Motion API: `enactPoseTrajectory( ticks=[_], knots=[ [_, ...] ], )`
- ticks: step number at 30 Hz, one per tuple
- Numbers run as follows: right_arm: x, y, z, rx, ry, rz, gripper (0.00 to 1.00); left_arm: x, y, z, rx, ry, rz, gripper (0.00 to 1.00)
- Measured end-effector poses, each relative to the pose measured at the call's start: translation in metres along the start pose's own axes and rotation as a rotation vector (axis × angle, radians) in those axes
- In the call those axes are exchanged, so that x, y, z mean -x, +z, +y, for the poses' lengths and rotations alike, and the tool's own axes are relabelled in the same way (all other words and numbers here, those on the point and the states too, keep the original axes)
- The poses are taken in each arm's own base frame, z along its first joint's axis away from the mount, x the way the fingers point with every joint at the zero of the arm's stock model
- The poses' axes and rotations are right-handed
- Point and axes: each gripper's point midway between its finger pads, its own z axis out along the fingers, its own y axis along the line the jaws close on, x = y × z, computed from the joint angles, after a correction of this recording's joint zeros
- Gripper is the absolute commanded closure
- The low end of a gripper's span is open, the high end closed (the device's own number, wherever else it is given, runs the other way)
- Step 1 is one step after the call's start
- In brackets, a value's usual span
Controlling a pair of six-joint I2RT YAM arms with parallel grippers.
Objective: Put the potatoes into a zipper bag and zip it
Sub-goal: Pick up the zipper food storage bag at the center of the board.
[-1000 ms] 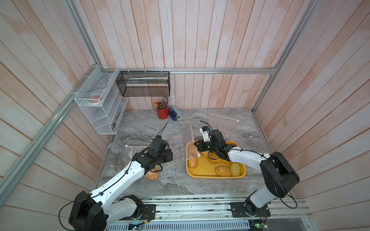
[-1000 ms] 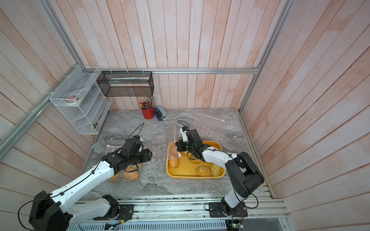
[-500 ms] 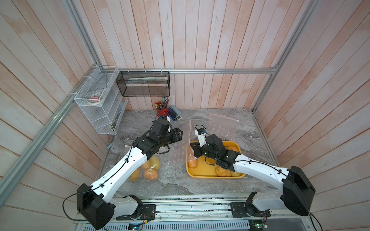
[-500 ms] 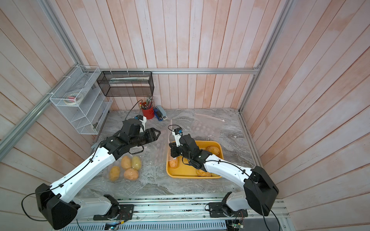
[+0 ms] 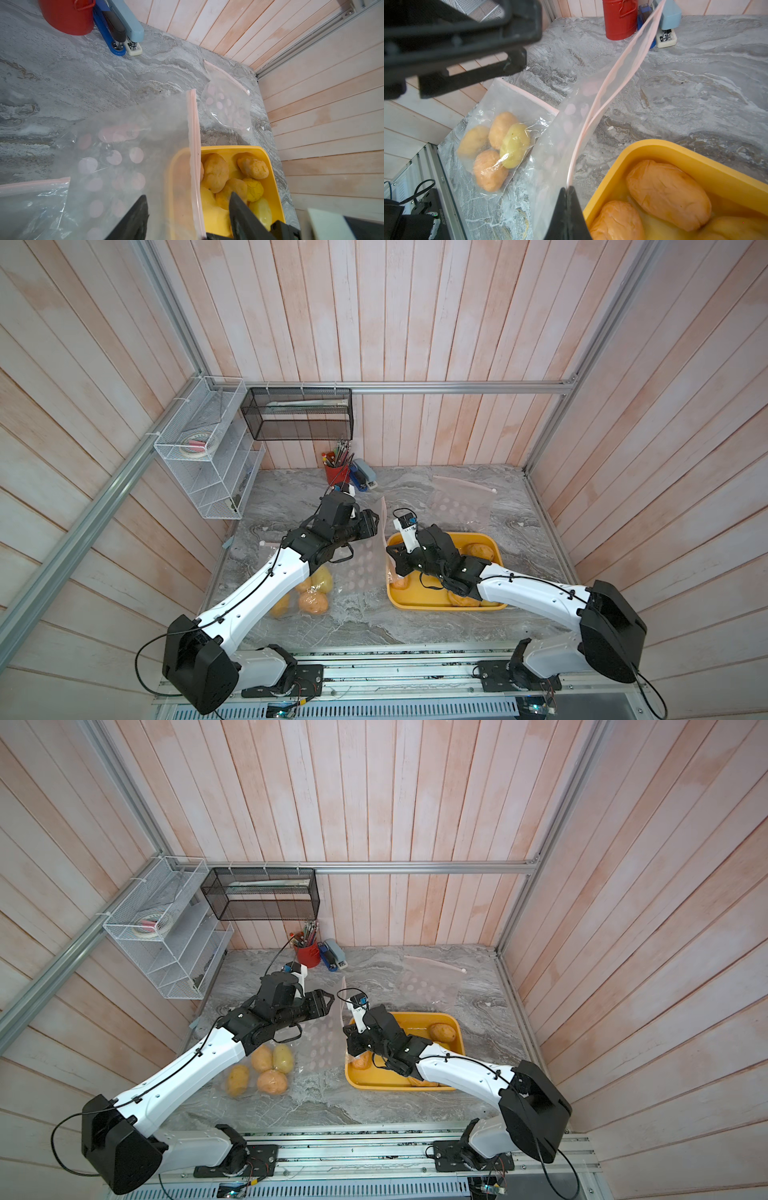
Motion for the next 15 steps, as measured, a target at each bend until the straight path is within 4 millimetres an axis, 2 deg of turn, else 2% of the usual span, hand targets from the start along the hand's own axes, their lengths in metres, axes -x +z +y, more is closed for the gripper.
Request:
enactPoseTrajectory(
  ticks=[10, 13, 15],
  knots=[
    [-0.004, 0.004, 0.014, 0.024, -0.016, 0.013, 1.0, -0.017, 0.027, 0.013, 0.064, 0.026, 0.058, 0.41],
    [-0.004, 0.004, 0.014, 0.024, -0.016, 0.013, 1.0, -0.023, 0.033, 0.014, 0.071, 0.034, 0.076, 0.44],
    [-0.004, 0.004, 0.013, 0.023, -0.016, 0.013, 1.0, -0.027, 0.037, 0.014, 0.076, 0.04, 0.09, 0.49]
  ],
)
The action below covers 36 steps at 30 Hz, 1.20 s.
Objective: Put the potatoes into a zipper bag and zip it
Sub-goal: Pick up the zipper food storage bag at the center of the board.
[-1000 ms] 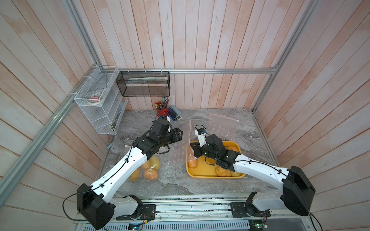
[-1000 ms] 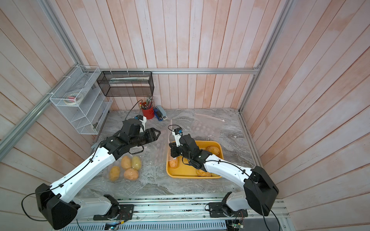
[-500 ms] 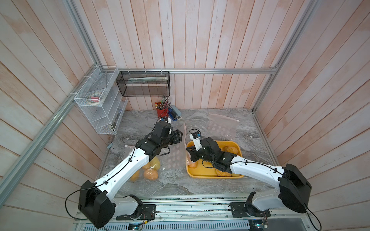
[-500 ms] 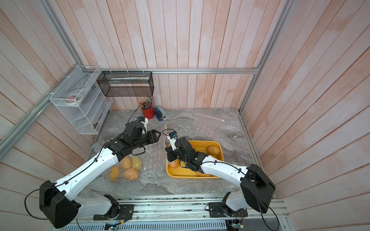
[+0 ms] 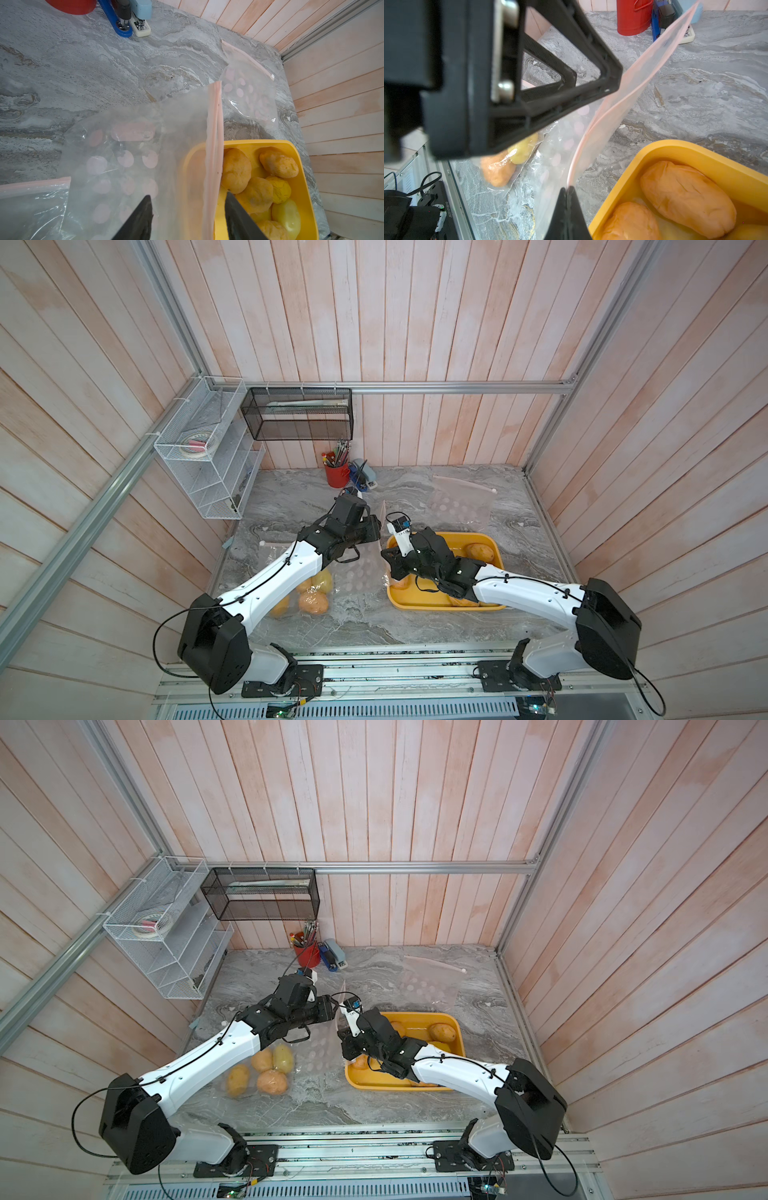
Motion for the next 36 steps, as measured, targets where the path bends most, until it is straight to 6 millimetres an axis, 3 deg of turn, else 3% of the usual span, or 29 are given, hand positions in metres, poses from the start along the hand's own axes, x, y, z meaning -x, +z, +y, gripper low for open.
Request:
enactPoseTrajectory(
  ticks=[8, 16, 21, 28, 34, 36],
  knots=[
    [0.0, 0.0, -0.001, -0.003, 0.0, -0.001, 1.0, -0.008, 0.014, 0.005, 0.032, 0.001, 0.033, 0.68],
    [0.0, 0.0, -0.001, -0.003, 0.0, -0.001, 1.0, -0.011, 0.018, 0.008, 0.05, -0.007, 0.052, 0.71],
    [0.0, 0.0, -0.001, -0.004, 0.0, -0.001, 1.0, -0.018, 0.018, 0.0, 0.006, -0.02, 0.085, 0.72],
    [0.0, 0.0, -0.001, -0.004, 0.0, -0.002, 1.0, -0.028, 0.018, -0.009, -0.034, -0.044, 0.126, 0.91],
    [0.0, 0.0, -0.001, -0.004, 0.001, -0.001, 1.0, -0.03, 0.018, -0.007, -0.025, -0.046, 0.133, 1.0],
    [0.0, 0.0, -0.001, -0.004, 0.002, -0.001, 0.92, -0.031, 0.018, -0.006, -0.022, -0.046, 0.136, 1.0]
  ],
)
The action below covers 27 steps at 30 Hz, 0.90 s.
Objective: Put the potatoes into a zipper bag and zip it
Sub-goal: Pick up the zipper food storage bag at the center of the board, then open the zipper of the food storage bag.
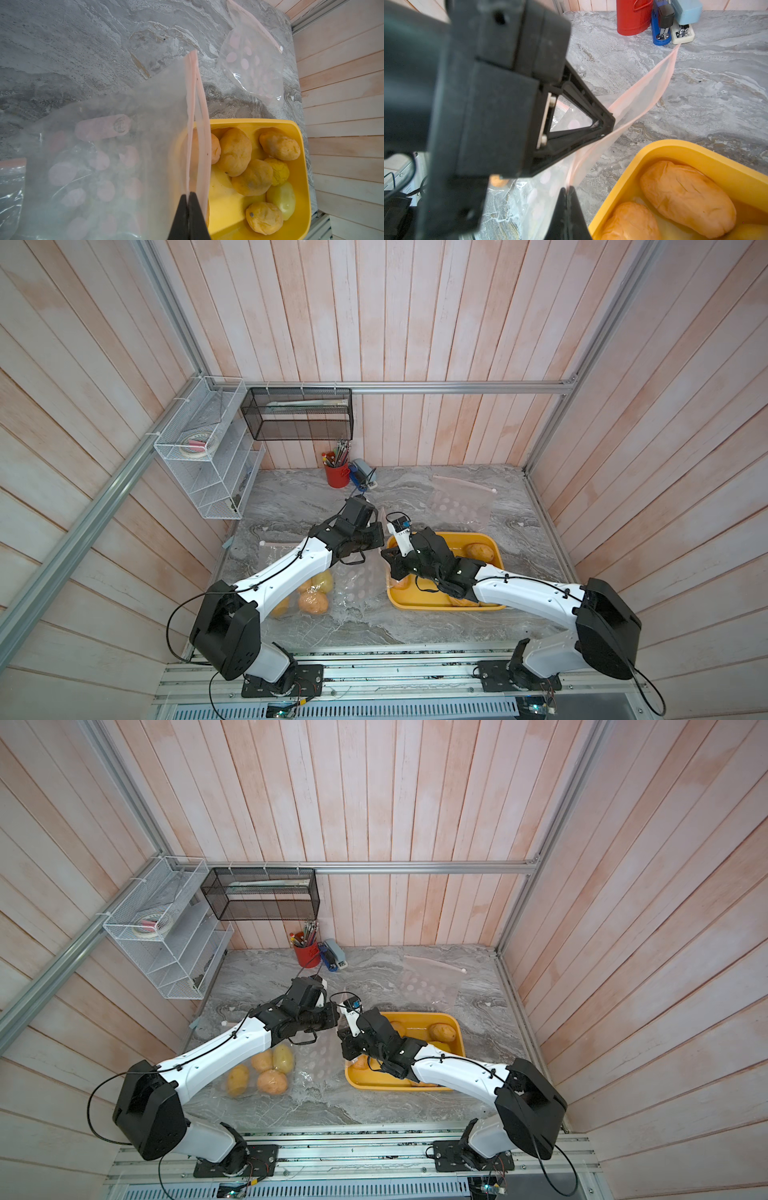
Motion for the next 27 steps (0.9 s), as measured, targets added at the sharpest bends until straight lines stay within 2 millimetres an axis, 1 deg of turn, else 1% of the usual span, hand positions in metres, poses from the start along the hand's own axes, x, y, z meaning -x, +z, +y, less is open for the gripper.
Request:
enactPoseTrajectory(
  ticks=[1, 4, 7, 10, 12, 14, 18, 20, 22, 27],
  knots=[
    [0.0, 0.0, 0.0, 0.0, 0.003, -0.001, 0.84, 0.0, 0.0, 0.0, 0.001, 0.0, 0.0, 1.0],
    [0.003, -0.003, 0.0, -0.006, 0.008, -0.012, 0.68, -0.002, 0.0, 0.002, 0.006, 0.0, 0.007, 1.0],
    [0.007, -0.011, 0.0, -0.004, 0.019, -0.038, 0.61, -0.004, 0.0, 0.001, 0.006, 0.003, 0.012, 1.0],
    [0.014, -0.023, -0.005, -0.003, 0.048, -0.076, 0.59, -0.008, -0.002, -0.006, -0.003, 0.02, 0.012, 1.0],
    [0.02, -0.031, -0.014, -0.009, 0.081, -0.106, 0.59, -0.011, -0.005, -0.014, -0.012, 0.042, 0.006, 1.0],
    [0.025, -0.037, -0.028, -0.016, 0.126, -0.132, 0.59, -0.015, -0.01, -0.024, -0.026, 0.064, -0.003, 1.0],
    [0.027, -0.043, -0.067, -0.034, 0.241, -0.158, 0.57, -0.017, -0.022, -0.04, -0.063, 0.099, -0.028, 1.0],
    [0.026, -0.043, -0.077, -0.027, 0.281, -0.158, 0.55, -0.015, -0.026, -0.045, -0.079, 0.105, -0.045, 1.0],
    [0.027, -0.042, -0.077, 0.001, 0.295, -0.156, 0.53, -0.012, -0.028, -0.047, -0.083, 0.109, -0.06, 1.0],
    [0.024, -0.033, -0.066, 0.073, 0.309, -0.127, 0.49, -0.01, -0.028, -0.045, -0.07, 0.111, -0.072, 1.0]
  ],
)
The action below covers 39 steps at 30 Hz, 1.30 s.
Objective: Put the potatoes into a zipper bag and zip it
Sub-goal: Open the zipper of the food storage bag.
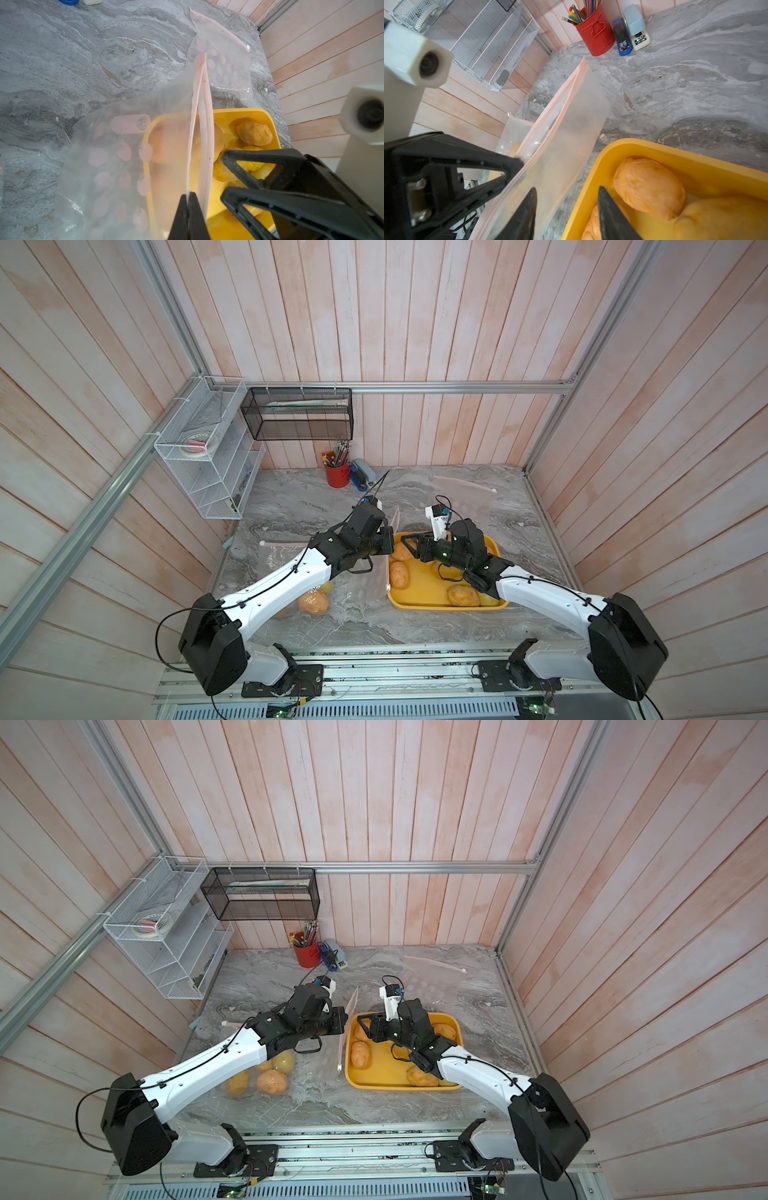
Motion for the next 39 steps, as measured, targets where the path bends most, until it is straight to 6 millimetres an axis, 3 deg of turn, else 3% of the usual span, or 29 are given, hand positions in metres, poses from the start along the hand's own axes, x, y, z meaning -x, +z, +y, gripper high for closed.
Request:
enactPoseTrajectory(
  ticks=[13, 20, 23, 28, 39],
  knots=[
    [0.004, 0.003, 0.008, 0.043, 0.004, -0.001, 0.36, -0.001, 0.005, 0.005, 0.028, 0.001, -0.001, 1.0],
    [0.026, 0.013, 0.018, 0.055, -0.002, -0.027, 0.38, -0.002, 0.006, 0.006, 0.03, 0.001, 0.003, 1.0],
    [0.026, 0.025, 0.013, 0.044, 0.006, -0.012, 0.44, -0.002, 0.007, 0.006, 0.032, 0.001, 0.004, 1.0],
    [0.009, 0.041, -0.004, 0.009, 0.034, 0.045, 0.62, -0.001, 0.007, 0.008, 0.041, 0.001, -0.001, 1.0],
    [0.005, 0.043, -0.006, 0.002, 0.04, 0.056, 1.0, 0.0, 0.008, 0.016, 0.085, 0.002, -0.013, 1.0]
  ],
)
